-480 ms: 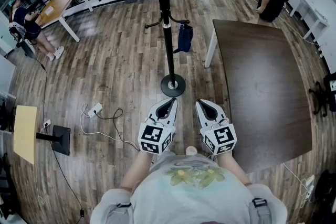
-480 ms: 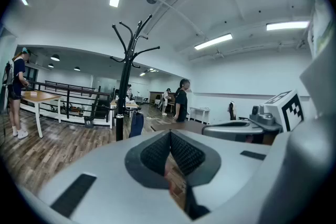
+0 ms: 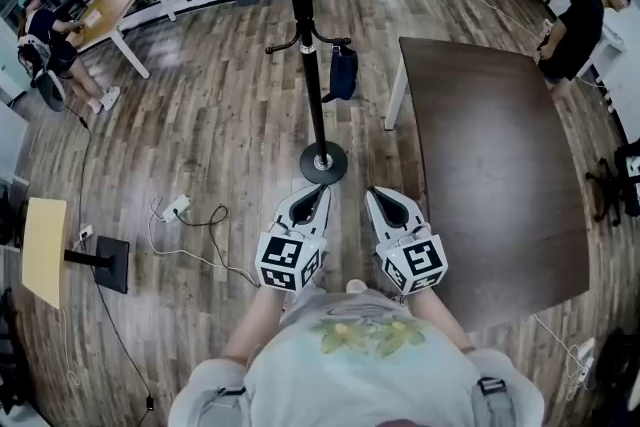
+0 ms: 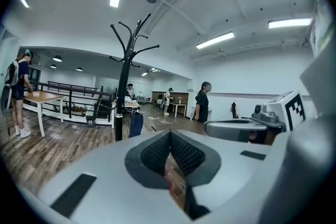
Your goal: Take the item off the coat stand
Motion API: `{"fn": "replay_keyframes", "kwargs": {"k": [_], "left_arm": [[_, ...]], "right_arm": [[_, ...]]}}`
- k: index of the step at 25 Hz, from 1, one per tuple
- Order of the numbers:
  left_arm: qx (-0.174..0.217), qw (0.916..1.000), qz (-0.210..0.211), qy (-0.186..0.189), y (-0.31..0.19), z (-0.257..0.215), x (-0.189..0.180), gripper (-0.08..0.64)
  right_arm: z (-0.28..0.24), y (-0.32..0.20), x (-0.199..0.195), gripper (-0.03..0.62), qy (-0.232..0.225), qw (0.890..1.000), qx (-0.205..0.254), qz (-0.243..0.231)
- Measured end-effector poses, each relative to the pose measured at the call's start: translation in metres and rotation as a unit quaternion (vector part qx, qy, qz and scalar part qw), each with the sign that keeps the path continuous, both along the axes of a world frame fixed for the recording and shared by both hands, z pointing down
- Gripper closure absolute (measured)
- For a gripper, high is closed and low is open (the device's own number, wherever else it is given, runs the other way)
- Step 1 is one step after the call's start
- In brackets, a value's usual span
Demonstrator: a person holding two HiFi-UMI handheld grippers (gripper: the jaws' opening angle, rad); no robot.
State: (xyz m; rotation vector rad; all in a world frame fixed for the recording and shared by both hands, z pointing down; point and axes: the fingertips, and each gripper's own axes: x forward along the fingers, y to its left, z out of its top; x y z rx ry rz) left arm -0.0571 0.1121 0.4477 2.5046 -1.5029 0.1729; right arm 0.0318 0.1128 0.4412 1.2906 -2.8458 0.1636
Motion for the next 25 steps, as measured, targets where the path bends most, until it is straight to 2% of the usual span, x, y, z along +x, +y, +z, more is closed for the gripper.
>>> {"fn": "replay_keyframes", "kwargs": {"k": [12,19,25], "left_arm": [[0.001,0.9999,-0.015,0.006,-0.011,0.007,0.06,0.545],[-0.013,0.9997,-0.022,0.003,-0.03,0.013,0.064,0.545],[-0.007,0.9995,-0.031,0.0,-0.063,0.012,0.05,0.545]], "right_arm": [[0.004,-0.012,0.061,0.584,0.009,1.0,0.005,-0.015],[0.008,-0.033,0.068,0.58,0.005,1.0,-0.006,-0.026],[0.006,-0.068,0.057,0.577,0.007,0.999,0.003,-0.036]]}}
